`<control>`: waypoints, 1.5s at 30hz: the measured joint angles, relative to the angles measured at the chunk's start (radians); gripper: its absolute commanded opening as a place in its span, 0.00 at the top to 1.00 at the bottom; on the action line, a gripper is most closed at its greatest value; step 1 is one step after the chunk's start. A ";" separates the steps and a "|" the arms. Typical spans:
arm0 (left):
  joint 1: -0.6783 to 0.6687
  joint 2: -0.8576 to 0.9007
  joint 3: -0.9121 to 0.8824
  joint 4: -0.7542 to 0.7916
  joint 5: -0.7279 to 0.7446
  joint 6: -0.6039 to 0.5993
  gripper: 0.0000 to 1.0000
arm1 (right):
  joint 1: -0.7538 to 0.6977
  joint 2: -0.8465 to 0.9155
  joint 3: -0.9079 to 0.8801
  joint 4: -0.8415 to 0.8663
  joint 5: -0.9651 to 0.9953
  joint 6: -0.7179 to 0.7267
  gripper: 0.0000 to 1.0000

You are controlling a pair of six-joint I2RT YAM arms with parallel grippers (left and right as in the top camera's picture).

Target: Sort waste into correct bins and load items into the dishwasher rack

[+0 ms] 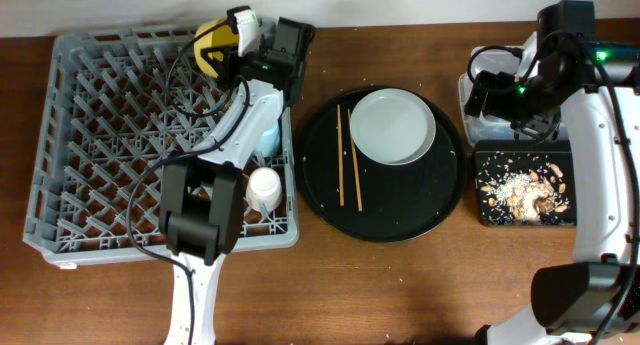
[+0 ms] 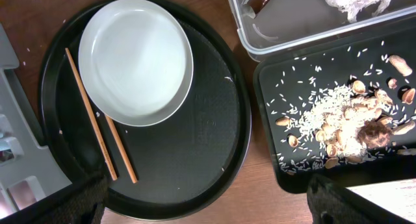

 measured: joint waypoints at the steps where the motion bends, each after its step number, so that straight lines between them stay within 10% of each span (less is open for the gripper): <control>1: 0.005 0.013 0.000 0.005 0.021 0.002 0.99 | 0.000 0.000 0.000 0.000 0.000 0.000 0.01; 10: -0.015 0.018 0.012 0.044 0.179 0.020 0.99 | 0.000 0.000 0.000 0.000 0.000 0.001 0.02; 16: -0.031 0.026 0.004 0.263 -0.051 0.297 0.99 | 0.000 0.000 -0.001 0.000 0.000 0.001 0.02; 26: -0.074 0.081 0.002 0.240 -0.098 0.324 0.99 | 0.000 0.000 -0.001 0.000 0.000 0.001 0.01; 27: -0.086 0.082 0.002 0.235 -0.098 0.328 0.90 | 0.000 0.000 -0.001 0.000 0.000 0.000 0.02; 28: -0.095 0.084 0.002 0.231 -0.097 0.332 0.44 | 0.000 0.000 -0.001 0.000 0.000 0.001 0.02; 30: -0.118 0.090 0.001 0.226 -0.059 0.354 0.14 | 0.000 0.000 -0.001 0.000 0.000 0.000 0.02; 36: -0.188 0.101 0.034 0.249 -0.005 0.422 0.01 | 0.000 0.000 -0.001 0.000 0.000 0.000 0.02; 45: -0.290 -0.048 0.061 -0.358 1.143 0.080 0.25 | 0.000 0.000 -0.001 0.000 0.000 0.000 0.02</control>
